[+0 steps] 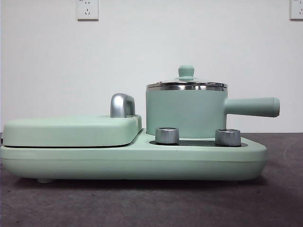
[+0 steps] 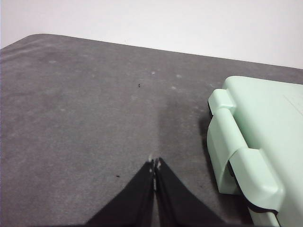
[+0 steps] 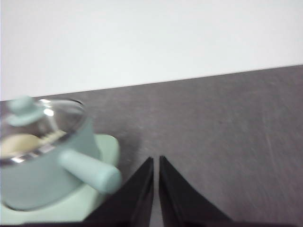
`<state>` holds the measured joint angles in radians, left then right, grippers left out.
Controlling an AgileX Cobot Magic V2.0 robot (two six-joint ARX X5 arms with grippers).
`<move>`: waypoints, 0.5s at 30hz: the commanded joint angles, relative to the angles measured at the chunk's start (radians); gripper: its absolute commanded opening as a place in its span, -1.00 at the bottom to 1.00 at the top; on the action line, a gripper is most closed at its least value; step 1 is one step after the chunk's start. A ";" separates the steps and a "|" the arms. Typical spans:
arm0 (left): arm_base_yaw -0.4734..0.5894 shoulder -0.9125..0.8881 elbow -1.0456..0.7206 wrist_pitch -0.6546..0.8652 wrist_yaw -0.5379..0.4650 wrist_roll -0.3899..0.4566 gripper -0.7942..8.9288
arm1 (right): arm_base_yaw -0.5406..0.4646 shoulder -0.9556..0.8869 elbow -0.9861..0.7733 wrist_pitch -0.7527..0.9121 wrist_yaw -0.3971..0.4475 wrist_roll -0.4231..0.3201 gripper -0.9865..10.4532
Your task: Put the buns in a small steamer
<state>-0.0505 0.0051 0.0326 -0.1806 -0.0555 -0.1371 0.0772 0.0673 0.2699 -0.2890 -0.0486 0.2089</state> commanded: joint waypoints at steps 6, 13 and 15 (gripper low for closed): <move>-0.001 -0.002 -0.020 -0.006 -0.005 0.015 -0.82 | -0.107 -0.063 -0.152 0.035 0.005 -0.016 -0.80; -0.001 -0.002 -0.020 -0.006 -0.005 0.015 -0.82 | -0.114 -0.064 -0.258 0.140 0.016 -0.085 -0.80; -0.001 -0.002 -0.019 -0.006 -0.005 0.015 -0.82 | -0.106 -0.064 -0.258 0.130 0.032 -0.129 -0.80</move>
<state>-0.0505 0.0051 0.0326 -0.1806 -0.0555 -0.1341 -0.0319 0.0078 0.0162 -0.1669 -0.0235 0.1368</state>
